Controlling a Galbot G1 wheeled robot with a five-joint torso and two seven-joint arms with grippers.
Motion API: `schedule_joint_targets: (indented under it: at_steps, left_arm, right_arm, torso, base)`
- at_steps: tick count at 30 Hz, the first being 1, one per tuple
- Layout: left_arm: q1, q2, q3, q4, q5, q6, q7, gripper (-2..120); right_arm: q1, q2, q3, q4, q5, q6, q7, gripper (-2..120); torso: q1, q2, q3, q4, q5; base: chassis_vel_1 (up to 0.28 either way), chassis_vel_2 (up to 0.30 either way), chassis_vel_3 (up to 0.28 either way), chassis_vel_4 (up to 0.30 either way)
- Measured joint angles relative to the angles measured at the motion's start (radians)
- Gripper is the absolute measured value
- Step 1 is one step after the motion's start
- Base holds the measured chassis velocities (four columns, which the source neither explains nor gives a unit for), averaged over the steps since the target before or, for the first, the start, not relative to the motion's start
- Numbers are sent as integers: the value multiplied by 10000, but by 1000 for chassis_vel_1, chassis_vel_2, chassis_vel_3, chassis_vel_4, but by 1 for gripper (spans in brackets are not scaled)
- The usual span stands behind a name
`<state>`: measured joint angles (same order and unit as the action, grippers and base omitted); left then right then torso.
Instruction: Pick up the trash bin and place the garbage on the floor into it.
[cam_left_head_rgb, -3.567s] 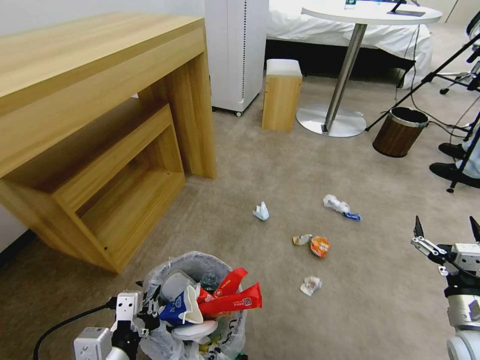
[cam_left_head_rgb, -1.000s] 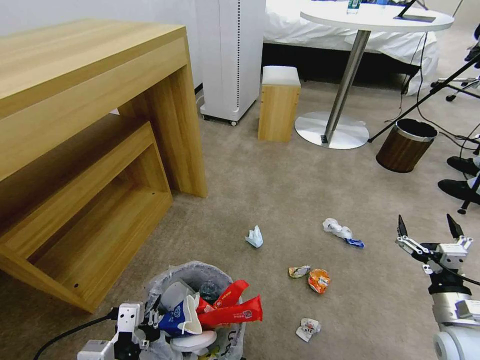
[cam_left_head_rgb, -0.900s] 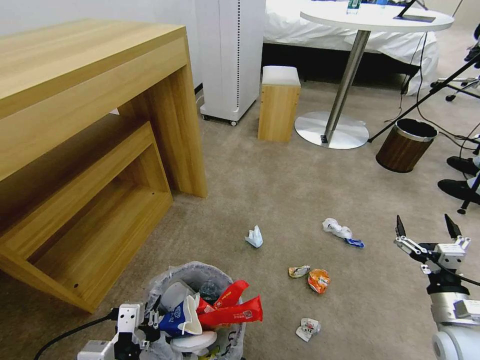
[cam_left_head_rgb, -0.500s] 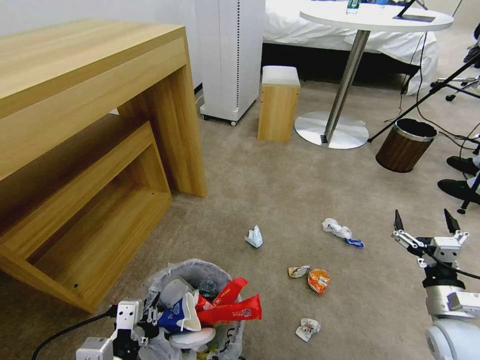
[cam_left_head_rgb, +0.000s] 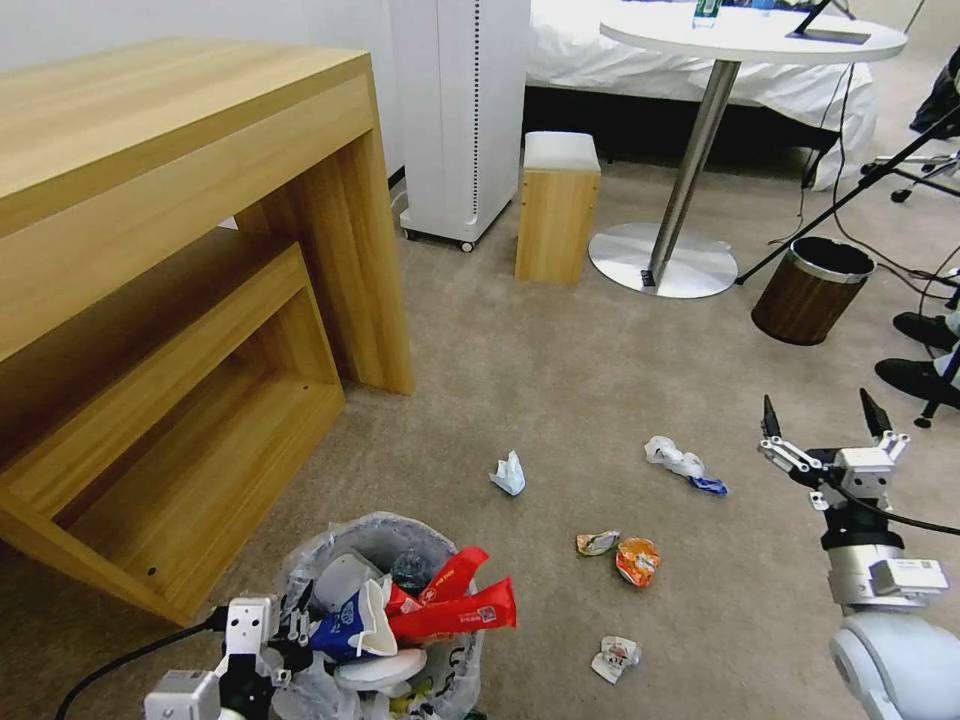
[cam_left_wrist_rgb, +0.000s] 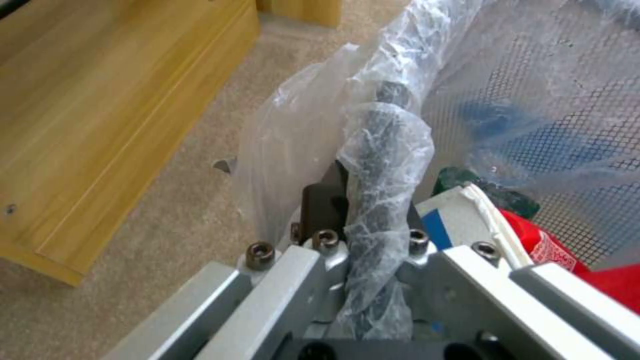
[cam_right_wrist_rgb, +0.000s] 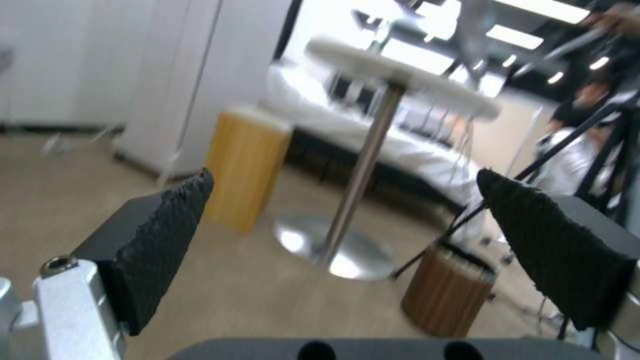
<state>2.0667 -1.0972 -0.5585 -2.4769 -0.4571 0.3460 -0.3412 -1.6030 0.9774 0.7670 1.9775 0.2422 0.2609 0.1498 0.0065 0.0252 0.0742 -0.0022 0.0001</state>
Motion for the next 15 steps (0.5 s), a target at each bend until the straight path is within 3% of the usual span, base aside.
schedule_joint_targets:
  at_steps: [2,3,5,6,7,9,10,13,15]
  left_arm:
    - [78,10,-55,1,8,0,1,0]
    - [78,10,-55,1,8,0,1,0]
    - [157,10,-110,-5,36,-3,-24,0]
    - [181,5,-116,-5,62,-10,-27,0]
    - [181,5,-116,-5,62,-10,-27,0]
    - [256,-57,-92,43,150,-37,-8,0]
    - [256,-57,-92,43,150,-37,-8,0]
    - [289,-125,-24,171,248,-69,12,0]
    - [289,-124,-23,192,249,-76,12,0]
  right_arm:
    - [-320,-514,-255,267,570,-1104,553,100]
    - [-320,-514,-255,267,570,-1104,553,100]
    - [-715,-1152,-660,574,1730,-3377,2059,100]
    - [-818,-1355,-811,664,2347,-4022,2469,100]
    - [-818,-1355,-811,664,2347,-4022,2469,100]
    - [-719,-1846,-1259,689,4109,-5606,3017,100]
    - [-719,-1846,-1259,689,4109,-5606,3017,100]
    - [275,-2099,-2041,259,5874,-6004,2525,100]
    - [450,-2119,-2164,169,5965,-5994,2389,100]
  torso:
    - [0,0,0,0,0]
    - [0,0,0,0,0]
    - [-1,0,0,1,0]
    - [0,0,0,-1,0]
    - [0,0,0,-1,0]
    - [0,0,0,-3,-1]
    - [0,0,0,-3,-1]
    - [0,0,0,2,2]
    - [0,0,0,1,2]
  base:
    - [0,0,0,0]
    - [0,0,0,0]
    - [0,0,0,0]
    - [0,0,0,0]
    - [0,0,0,0]
    - [0,0,0,0]
    - [0,0,0,0]
    - [0,0,0,0]
    - [0,0,0,0]
